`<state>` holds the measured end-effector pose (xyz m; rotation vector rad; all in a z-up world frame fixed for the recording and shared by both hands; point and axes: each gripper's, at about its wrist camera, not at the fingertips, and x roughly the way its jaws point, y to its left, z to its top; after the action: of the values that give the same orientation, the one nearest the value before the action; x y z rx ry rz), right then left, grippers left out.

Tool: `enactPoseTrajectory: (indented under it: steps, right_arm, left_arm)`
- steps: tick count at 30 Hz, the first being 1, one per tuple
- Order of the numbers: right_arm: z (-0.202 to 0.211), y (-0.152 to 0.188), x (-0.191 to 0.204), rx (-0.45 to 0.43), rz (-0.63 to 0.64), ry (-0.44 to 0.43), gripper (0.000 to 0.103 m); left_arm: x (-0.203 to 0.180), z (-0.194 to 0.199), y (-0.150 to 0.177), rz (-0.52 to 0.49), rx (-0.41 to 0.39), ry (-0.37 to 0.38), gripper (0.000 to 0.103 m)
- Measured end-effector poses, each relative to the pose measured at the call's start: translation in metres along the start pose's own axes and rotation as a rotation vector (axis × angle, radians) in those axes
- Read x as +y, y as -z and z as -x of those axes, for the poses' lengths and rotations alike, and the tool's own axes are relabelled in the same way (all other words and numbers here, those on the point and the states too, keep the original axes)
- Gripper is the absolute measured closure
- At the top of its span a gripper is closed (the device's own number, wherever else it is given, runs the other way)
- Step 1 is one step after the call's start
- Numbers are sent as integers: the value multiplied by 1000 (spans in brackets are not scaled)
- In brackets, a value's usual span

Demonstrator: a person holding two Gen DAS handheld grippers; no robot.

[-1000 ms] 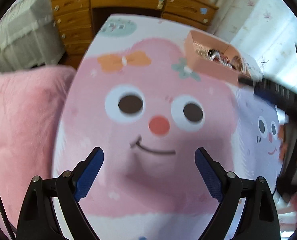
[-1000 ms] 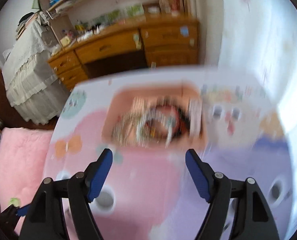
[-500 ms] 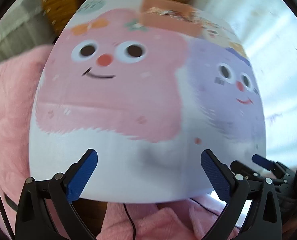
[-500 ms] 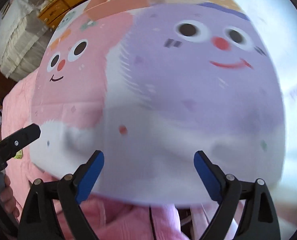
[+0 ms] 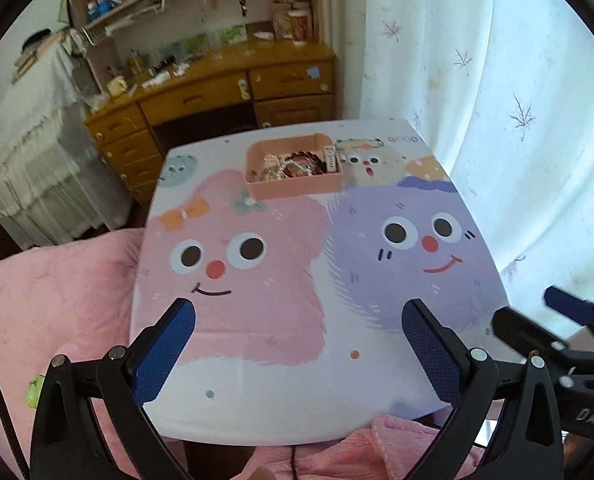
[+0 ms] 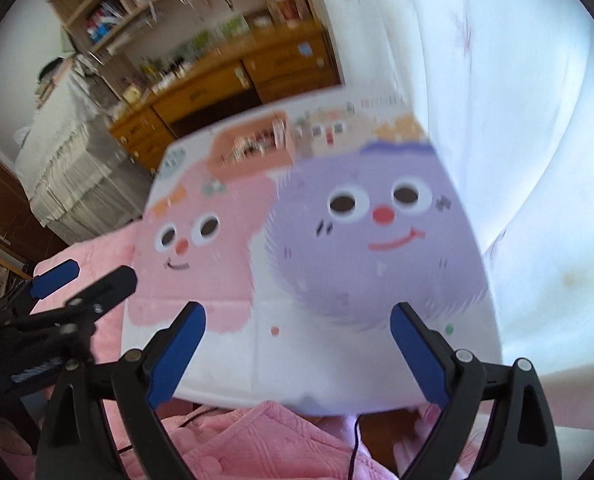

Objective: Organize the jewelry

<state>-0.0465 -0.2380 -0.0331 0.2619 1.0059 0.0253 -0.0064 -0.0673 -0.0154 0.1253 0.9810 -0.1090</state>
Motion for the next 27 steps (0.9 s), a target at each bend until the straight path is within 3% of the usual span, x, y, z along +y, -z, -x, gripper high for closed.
enactPoseTrajectory:
  steps: [3, 11, 15, 27]
  right_arm:
    - [8, -2, 2, -42, 18, 15, 6]
    - [8, 6, 13, -31, 87, 21, 5]
    - [16, 9, 13, -66, 94, 35, 5]
    - [9, 7, 17, -45, 113, 15, 4]
  left_arm:
    - [-2, 3, 3, 2, -11, -21, 1]
    - [8, 6, 19, 69, -6, -37, 1]
    - [5, 9, 25, 63, -13, -46, 1]
    - [11, 13, 28, 95, -20, -69, 1]
